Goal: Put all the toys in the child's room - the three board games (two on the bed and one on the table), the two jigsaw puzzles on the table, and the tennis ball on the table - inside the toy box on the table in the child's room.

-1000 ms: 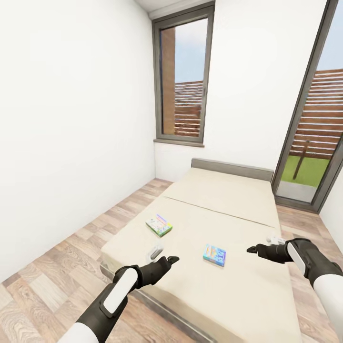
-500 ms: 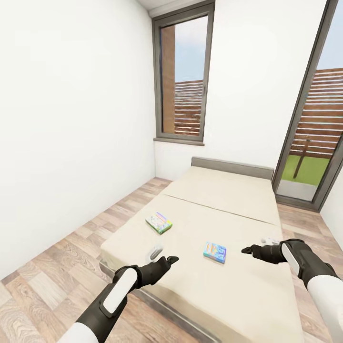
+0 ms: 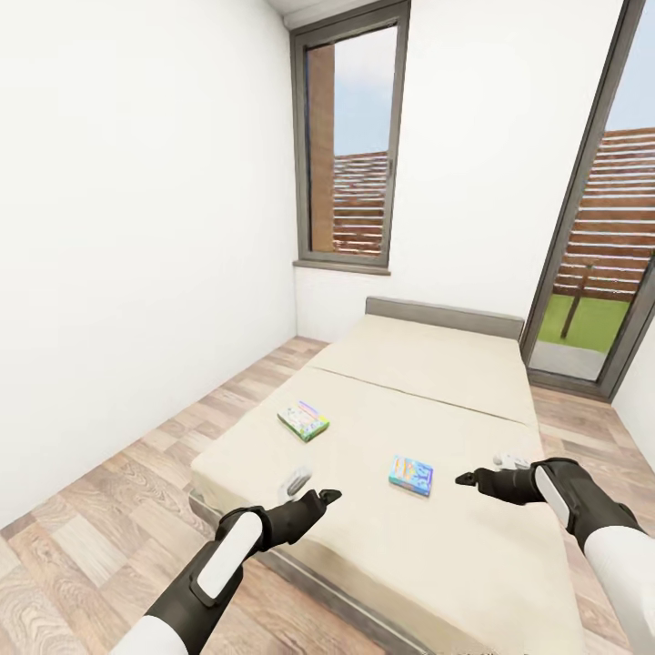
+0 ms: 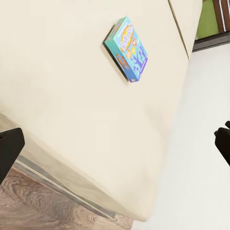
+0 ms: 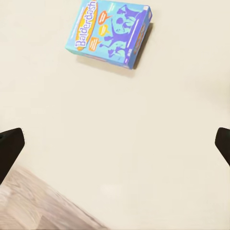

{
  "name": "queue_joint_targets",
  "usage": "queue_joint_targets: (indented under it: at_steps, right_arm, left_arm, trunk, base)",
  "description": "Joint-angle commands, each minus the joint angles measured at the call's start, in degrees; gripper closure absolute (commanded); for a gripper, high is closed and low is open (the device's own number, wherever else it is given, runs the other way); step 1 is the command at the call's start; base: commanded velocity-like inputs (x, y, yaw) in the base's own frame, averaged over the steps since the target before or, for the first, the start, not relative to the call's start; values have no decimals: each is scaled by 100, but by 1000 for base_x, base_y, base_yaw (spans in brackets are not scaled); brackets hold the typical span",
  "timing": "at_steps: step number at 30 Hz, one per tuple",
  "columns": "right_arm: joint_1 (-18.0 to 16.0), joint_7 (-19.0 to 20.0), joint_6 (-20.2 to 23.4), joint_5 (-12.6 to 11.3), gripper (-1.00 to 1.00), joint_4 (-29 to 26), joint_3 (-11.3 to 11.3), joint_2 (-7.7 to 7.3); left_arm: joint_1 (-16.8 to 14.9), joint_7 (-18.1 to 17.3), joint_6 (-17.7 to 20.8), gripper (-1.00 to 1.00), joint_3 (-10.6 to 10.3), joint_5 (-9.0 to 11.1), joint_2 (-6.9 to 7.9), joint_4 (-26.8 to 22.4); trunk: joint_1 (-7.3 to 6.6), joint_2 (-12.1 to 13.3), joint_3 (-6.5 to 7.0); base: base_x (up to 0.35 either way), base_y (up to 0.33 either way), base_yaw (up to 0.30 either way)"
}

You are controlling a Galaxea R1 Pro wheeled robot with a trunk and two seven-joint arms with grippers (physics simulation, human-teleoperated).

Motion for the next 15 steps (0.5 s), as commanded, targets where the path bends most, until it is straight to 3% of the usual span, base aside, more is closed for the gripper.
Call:
queue_joint_targets:
  at_steps: [1, 15]
  right_arm:
    - [-3, 35, 37, -32, -100, -1, -15, 2]
    - [-1, 176, 13, -22, -100, -2, -14, -7]
  left_arm:
    - [-3, 51, 11, -100, -5, 62, 2, -9]
    - [3, 46, -8, -100, -54, 59, -3, -9]
  trunk:
    - [0, -5, -7]
    - [0, -5, -7]
  base:
    - [0, 0, 0]
    - [0, 0, 0]
